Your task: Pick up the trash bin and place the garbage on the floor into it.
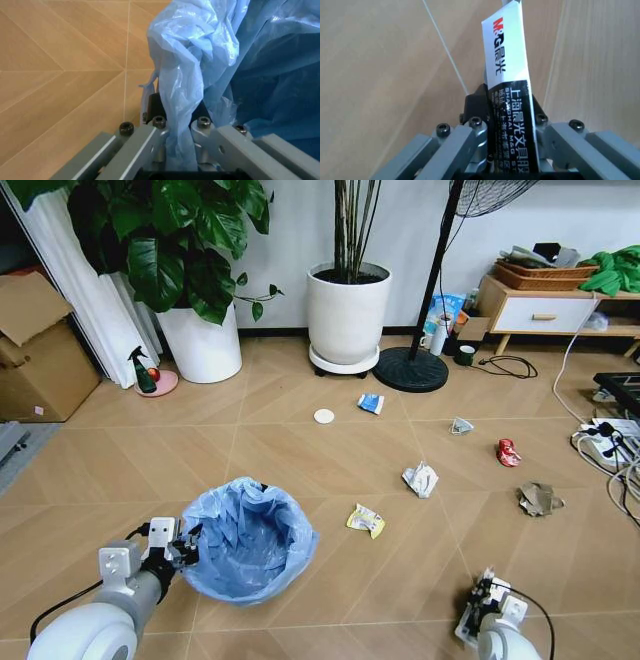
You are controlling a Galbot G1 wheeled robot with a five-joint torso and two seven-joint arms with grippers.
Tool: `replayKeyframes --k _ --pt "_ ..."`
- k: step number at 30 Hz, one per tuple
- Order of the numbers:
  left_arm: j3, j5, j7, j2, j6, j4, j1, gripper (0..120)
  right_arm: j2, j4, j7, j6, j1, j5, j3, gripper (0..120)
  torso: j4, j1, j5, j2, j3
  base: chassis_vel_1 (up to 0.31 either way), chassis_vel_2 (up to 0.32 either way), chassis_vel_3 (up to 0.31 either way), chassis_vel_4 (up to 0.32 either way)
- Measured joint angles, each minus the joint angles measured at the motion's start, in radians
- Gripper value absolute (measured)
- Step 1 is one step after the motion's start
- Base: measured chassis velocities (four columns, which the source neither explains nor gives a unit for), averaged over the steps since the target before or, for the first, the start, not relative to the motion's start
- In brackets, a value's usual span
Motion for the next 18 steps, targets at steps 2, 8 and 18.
replayKeyframes --k 2,8,18 --pt "-0.001 0.000 0.000 -0.001 0.000 -0.001 0.000 0 -0.005 0.015 -0.007 0.000 -0.004 -0.005 -0.002 8 -0.0001 0.000 0.0000 0.000 0.000 0.000 0.000 0.000 0.000" --pt "-0.006 -0.007 0.000 -0.002 0.000 0.000 -0.009 0 -0.066 0.184 -0.061 -0.014 -0.024 -0.019 -0.034 8 0.0002 0.000 -0.0001 0.000 0.000 0.000 0.000 0.000 0.000" --pt "0.004 -0.031 0.000 0.016 0.000 0.028 -0.042 0 -0.255 0.428 -0.202 -0.022 -0.033 0.054 -0.073 8 0.0000 0.000 0.0007 0.000 0.000 0.000 0.000 0.000 0.000"
